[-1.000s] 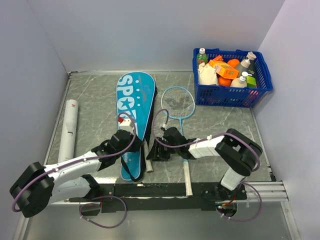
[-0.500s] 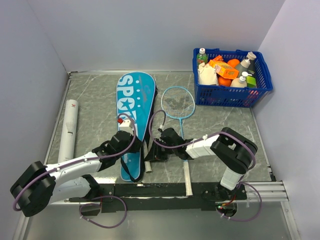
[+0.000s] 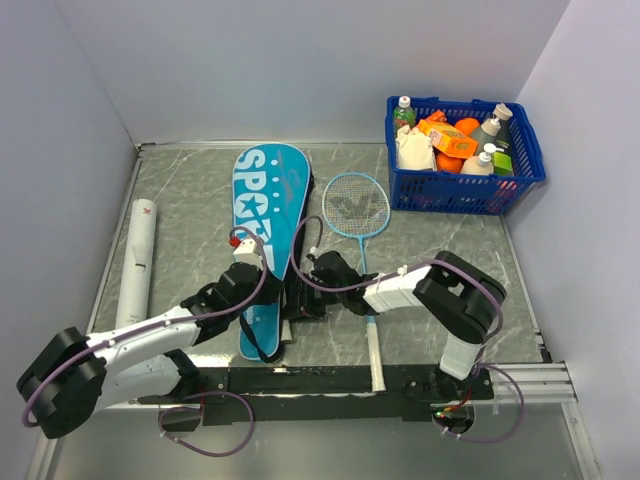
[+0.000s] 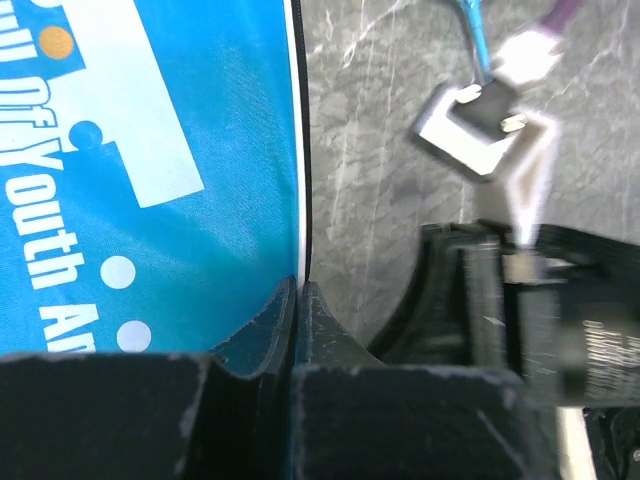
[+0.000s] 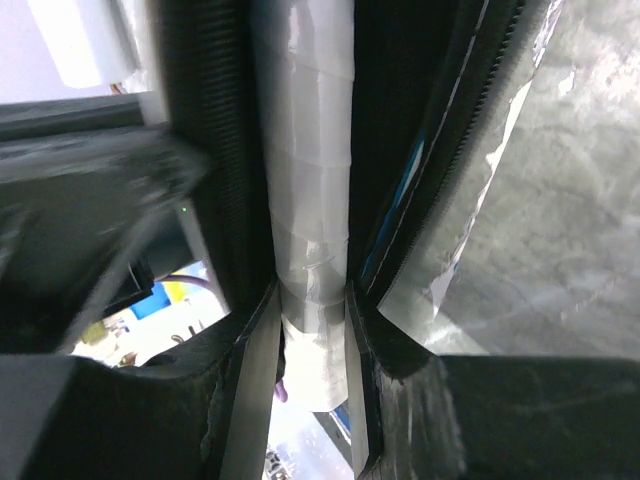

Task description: Pack up the badminton gear

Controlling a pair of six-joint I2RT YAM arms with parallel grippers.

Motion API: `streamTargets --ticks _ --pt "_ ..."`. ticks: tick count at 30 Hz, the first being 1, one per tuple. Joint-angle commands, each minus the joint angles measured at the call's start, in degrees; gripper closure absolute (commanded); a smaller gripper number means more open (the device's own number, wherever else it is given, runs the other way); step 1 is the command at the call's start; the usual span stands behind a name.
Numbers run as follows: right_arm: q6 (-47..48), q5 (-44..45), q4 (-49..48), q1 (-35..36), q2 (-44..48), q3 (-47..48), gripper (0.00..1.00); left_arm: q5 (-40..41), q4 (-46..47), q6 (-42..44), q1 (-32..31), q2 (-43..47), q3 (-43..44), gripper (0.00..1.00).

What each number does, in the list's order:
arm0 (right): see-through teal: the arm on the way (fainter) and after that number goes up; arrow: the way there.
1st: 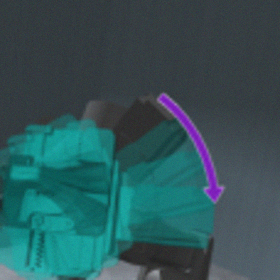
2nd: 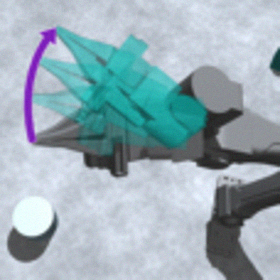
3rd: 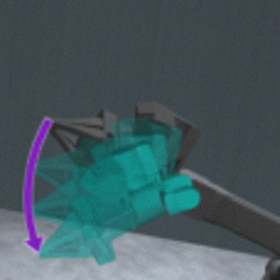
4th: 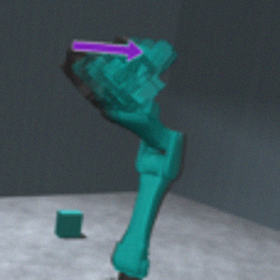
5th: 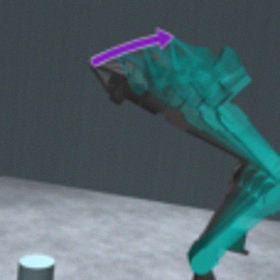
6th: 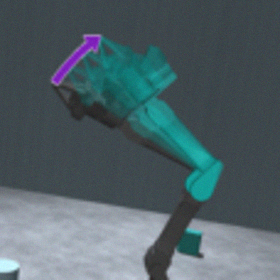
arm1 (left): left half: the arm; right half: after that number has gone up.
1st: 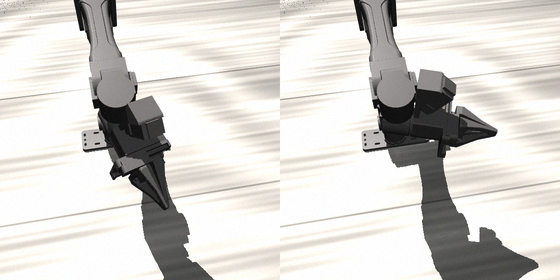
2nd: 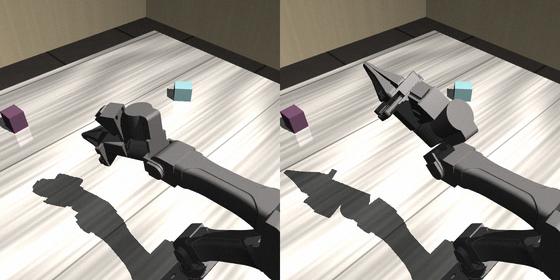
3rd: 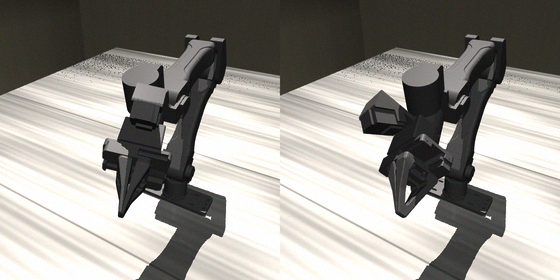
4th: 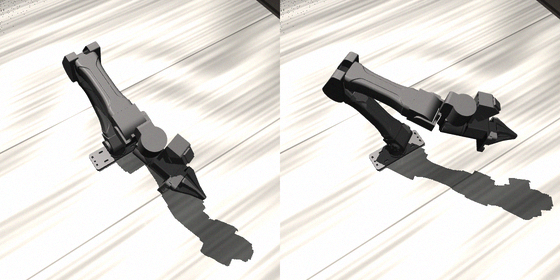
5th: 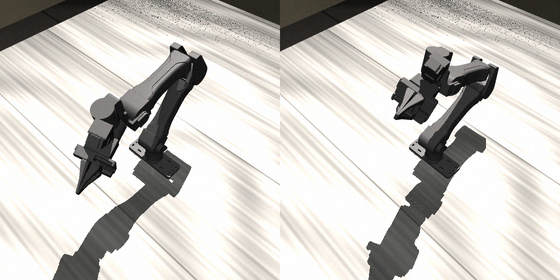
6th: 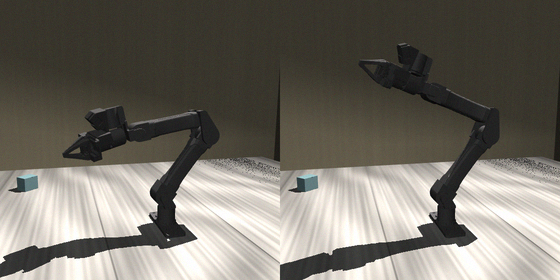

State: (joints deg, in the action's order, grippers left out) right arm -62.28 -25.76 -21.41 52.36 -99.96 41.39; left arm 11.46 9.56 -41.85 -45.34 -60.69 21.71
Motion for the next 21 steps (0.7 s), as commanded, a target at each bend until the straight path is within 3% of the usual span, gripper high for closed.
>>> streamTargets --ticks 1,10,21 --pt "-0.65 0.36 -11.37 -0.85 -2.07 2.83 1.00 -0.92 -1.38 -1.93 -0.45 4.78 -0.10 0.99" --pt "1.89 -5.26 -20.95 -1.91 -8.05 6.33 1.00 -2.58 -4.55 -3.68 -0.45 10.23 0.17 0.99" --pt "4.28 -7.11 -25.96 -3.75 -8.84 6.60 1.00 -8.21 1.33 -7.63 -0.45 13.31 -4.75 0.99"
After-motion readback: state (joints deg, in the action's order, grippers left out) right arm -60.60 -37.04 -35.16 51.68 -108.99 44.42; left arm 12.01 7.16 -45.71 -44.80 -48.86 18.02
